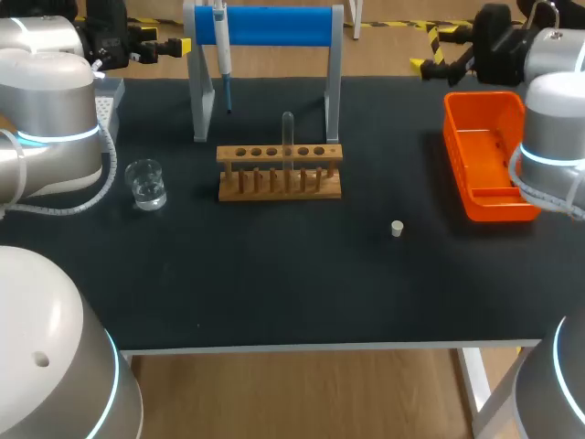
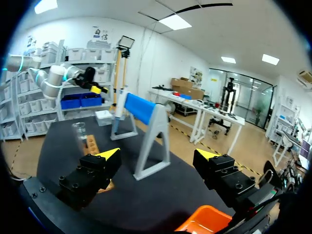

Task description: Invert the test tube, pick up the pipette, mount the tip to pipette, aspirate from beaker and dispense into the tube, eject the tip, return the pipette, and cap with the stopper.

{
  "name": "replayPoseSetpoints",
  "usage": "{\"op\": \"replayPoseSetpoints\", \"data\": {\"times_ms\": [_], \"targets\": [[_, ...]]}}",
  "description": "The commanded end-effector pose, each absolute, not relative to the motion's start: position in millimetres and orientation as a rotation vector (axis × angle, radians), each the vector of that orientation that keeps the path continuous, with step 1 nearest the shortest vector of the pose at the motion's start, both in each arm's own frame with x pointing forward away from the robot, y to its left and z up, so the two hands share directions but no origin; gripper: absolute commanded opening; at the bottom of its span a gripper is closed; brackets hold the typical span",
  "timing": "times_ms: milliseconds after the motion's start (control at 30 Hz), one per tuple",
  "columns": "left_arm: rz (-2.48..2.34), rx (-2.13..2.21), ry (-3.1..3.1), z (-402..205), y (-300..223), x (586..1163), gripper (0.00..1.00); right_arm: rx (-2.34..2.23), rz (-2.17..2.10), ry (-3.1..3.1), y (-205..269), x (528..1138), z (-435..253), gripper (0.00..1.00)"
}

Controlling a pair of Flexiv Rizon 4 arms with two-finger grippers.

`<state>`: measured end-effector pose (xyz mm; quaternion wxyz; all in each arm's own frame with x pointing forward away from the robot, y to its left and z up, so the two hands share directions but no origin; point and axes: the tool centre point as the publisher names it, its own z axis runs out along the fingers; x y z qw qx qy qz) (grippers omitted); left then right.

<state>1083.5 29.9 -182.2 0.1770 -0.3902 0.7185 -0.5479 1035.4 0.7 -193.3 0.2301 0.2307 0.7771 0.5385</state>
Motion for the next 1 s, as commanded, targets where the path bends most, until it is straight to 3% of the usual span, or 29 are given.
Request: {"op": "replayPoseSetpoints", "data": {"times_ms": [33, 600, 1000], "targets": [[-1.55, -1.105, 2.033, -182.2, 30.0, 1083.5, 1.0, 0.549, 1.543, 2.156, 0.9, 996.7, -205.0, 1.0], [-1.55, -1.105, 2.033, -182.2, 30.0, 1083.5, 1.0, 0.248, 1.796, 2.2, 67.7, 930.7, -248.0, 1.0], [-1.55, -1.105, 2.033, -182.2, 30.0, 1083.5, 1.0, 0.171, 1.773, 2.276, 83.3, 906.2, -265.8, 1.0]]}}
